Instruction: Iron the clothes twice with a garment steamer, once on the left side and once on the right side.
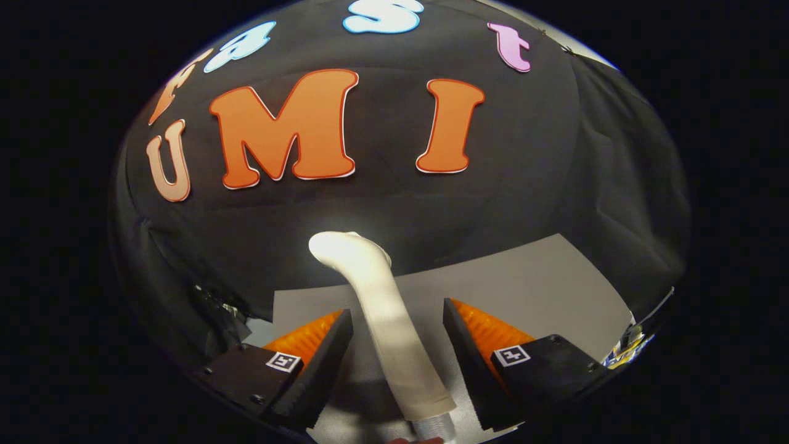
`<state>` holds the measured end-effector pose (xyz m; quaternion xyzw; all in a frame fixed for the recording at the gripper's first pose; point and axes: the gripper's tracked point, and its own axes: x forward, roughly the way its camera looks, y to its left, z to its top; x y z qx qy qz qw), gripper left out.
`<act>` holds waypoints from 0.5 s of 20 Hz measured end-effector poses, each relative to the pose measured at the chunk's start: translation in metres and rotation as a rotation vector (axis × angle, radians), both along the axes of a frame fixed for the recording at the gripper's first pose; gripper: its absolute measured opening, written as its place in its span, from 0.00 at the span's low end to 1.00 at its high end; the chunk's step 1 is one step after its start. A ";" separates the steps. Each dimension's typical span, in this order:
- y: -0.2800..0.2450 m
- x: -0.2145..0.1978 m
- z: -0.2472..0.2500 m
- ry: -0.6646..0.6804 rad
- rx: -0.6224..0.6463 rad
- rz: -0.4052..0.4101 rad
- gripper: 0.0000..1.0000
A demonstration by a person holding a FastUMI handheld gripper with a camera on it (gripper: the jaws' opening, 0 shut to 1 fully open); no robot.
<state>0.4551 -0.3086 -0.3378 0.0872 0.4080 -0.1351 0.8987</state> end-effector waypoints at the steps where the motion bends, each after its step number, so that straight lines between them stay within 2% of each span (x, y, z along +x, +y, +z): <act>1: 0.001 0.000 0.000 0.007 0.002 0.000 0.98; 4: 0.011 -0.005 -0.013 0.039 0.033 0.011 0.92; 7: 0.005 -0.012 -0.021 0.072 -0.030 0.003 0.87; 9: 0.007 -0.015 -0.022 0.066 -0.022 -0.006 0.65; 10: 0.011 -0.014 -0.020 0.054 -0.020 -0.001 0.62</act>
